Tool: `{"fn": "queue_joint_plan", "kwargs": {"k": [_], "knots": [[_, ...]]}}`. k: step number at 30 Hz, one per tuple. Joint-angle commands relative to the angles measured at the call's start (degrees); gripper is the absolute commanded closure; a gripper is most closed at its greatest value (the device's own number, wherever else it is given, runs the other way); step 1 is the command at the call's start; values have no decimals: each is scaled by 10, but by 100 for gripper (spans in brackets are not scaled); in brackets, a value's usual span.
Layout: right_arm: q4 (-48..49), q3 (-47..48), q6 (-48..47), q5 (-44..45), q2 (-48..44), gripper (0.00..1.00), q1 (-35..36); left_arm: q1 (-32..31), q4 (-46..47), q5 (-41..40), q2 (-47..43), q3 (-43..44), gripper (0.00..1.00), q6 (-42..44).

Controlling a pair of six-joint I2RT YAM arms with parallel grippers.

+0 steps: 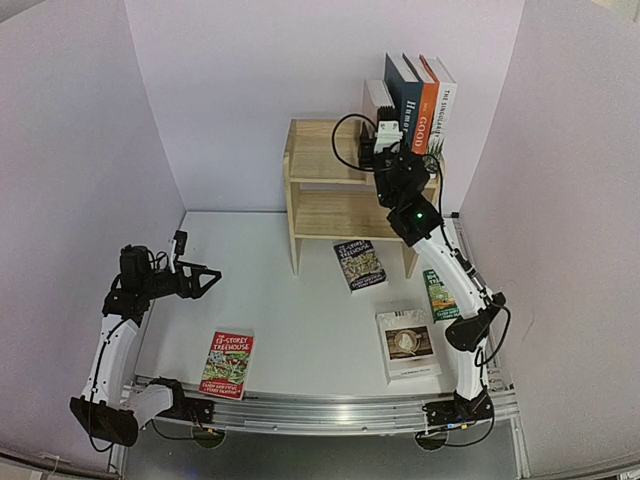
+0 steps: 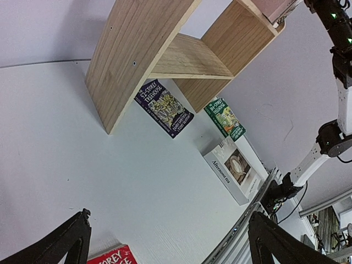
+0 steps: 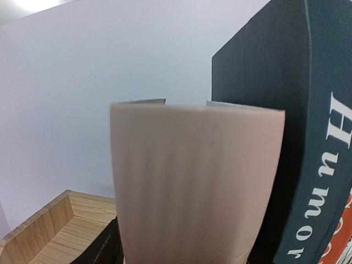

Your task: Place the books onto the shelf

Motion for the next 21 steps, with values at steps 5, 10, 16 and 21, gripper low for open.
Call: {"fn": "queue_joint_plan", "kwargs": {"k": [5, 10, 16, 21], "knots": [[86, -60, -14, 29, -44, 41, 13, -1, -2, 15, -4, -8, 0, 4], [98, -47, -41, 53, -29, 62, 14, -1, 0, 17, -5, -8, 0, 4], [102, 2, -59, 43, 5, 67, 7, -1, -2, 19, -4, -8, 0, 4], [102, -6, -41, 38, 6, 66, -12, -1, -5, 20, -8, -10, 0, 3]]}}
